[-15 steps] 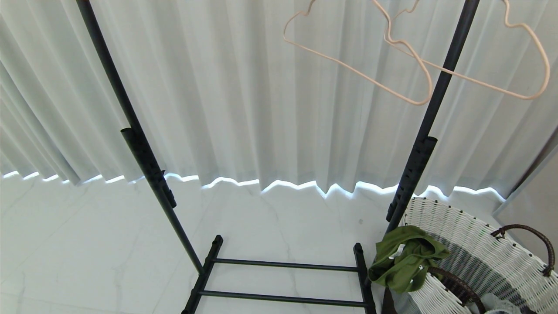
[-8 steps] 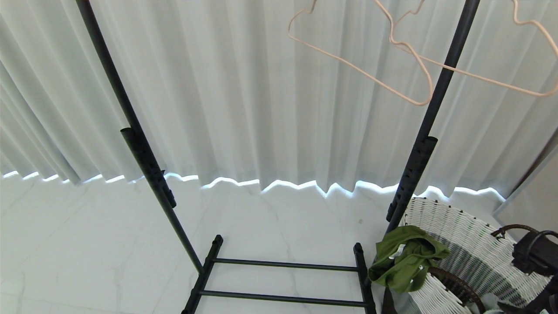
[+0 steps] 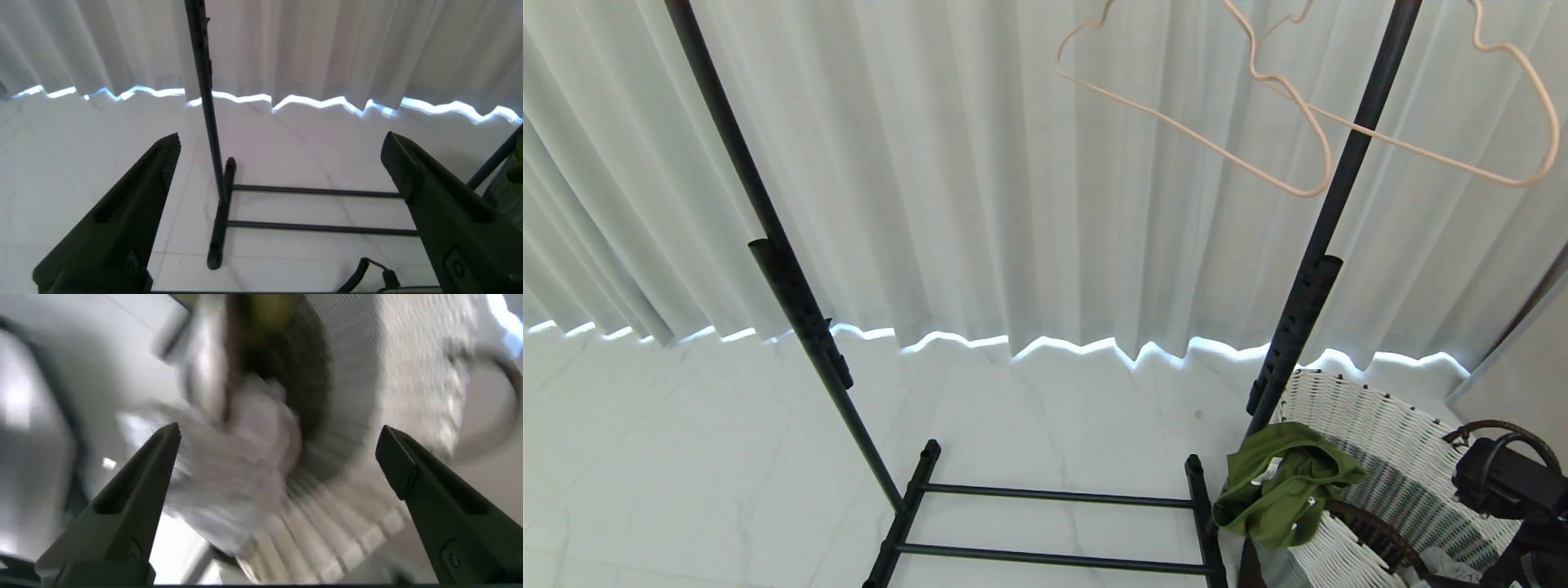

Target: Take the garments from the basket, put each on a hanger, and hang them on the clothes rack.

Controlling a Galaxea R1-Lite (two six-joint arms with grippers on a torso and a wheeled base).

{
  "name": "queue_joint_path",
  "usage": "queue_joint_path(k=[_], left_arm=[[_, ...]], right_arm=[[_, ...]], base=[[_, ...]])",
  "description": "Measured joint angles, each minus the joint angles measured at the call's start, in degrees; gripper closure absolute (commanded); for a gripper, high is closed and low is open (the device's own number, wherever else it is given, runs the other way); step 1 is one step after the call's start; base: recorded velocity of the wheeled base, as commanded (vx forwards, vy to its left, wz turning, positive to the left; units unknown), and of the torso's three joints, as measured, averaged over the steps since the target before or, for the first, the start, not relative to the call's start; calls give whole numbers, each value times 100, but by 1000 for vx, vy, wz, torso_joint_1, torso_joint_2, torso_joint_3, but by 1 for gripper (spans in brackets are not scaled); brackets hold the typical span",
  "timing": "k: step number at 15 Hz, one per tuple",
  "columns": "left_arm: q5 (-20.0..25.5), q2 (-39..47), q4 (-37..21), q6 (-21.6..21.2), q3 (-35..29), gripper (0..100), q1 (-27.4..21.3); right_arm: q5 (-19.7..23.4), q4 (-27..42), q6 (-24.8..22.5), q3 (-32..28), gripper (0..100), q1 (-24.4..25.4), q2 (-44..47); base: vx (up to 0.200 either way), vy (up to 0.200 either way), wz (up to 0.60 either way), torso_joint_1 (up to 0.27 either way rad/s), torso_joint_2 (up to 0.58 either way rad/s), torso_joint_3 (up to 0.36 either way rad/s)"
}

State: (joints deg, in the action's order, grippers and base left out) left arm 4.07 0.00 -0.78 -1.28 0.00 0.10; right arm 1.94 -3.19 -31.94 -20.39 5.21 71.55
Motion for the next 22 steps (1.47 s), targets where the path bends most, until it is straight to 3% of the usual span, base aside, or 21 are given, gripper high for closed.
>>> queue_joint_path(k=[3, 6, 8, 16, 20, 21, 22], left_arm=[[-2, 0, 0, -13, 0, 0, -2], [0, 0, -1, -13, 0, 0, -2], [2, 0, 0, -9, 0, 0, -2], [0, 0, -1, 6, 0, 0, -5], [2, 0, 0, 6, 0, 0, 0], [0, 0, -1, 6, 0, 0, 0], [0, 0, 0, 6, 0, 0, -2]], right_arm=[[22, 44, -55, 88, 0, 121, -90], [-628, 55, -145, 243, 0, 129, -104], [-839, 22, -126, 308, 0, 121, -40], [-874, -4, -11, 330, 0, 5, 232], [-984, -83, 400, 295, 0, 16, 466], [-1086, -123, 479, 310, 100, 9, 511], [-1133, -132, 542, 323, 100, 5, 544]], base=[[0, 0, 0, 0, 0, 0], [0, 0, 0, 0, 0, 0], [0, 0, 0, 0, 0, 0], [0, 0, 0, 0, 0, 0], [0, 0, 0, 0, 0, 0], [0, 0, 0, 0, 0, 0], [0, 0, 0, 0, 0, 0]])
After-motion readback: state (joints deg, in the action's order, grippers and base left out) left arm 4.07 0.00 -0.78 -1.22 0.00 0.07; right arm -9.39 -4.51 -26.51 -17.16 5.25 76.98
